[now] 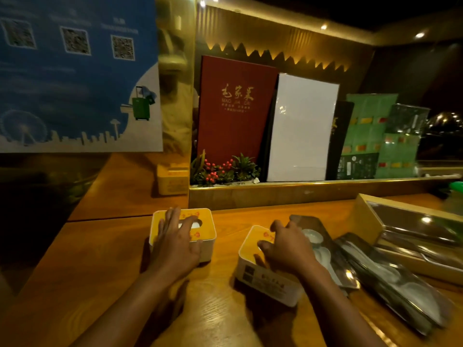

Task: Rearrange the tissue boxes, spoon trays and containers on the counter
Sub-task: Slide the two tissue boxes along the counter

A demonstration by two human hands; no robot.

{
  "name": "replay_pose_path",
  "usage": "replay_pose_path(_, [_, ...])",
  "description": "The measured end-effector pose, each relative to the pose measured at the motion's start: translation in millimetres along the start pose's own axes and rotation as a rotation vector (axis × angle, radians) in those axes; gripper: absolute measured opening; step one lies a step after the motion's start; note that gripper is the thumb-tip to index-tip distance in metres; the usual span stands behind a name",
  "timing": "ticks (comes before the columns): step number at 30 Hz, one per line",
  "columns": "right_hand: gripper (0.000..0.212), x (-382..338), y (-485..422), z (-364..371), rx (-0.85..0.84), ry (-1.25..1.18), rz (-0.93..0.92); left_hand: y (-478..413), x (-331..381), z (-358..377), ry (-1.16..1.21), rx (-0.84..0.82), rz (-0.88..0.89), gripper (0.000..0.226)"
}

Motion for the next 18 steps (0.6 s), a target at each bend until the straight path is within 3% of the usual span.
replay_pose_path(5, [0.114,59,40,-6,-0.119,0.091,0.210,2,75,34,0.158,-0.123,0.202,0.057])
replay_pose_path(7, [0.124,69,51,-3,-0.165,0.037,0.235,6,94,50,0.200,-0.168,0.222,0.056])
replay_pose_path(9, [0.114,69,56,3,-0.198,-0.007,0.163,9,105,61,0.228,-0.196,0.213,0.056])
replay_pose_path(14, [0.051,66,57,5,-0.095,-0.037,-0.024,19,99,82,0.281,-0.283,0.114,0.049])
replay_pose_path(18, [0.029,69,39,4,-0.086,-0.058,-0.143,38,89,77,0.209,-0.228,0.102,0.032])
Point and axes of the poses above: each hand's wrist, its own y-axis away from the middle knuckle, its own z-axis out of the palm, x = y × z, the point moved 7 cm from there along -y, towards the middle knuckle, and after that the axes turned 5 degrees about -y, right-handed, at the moved point
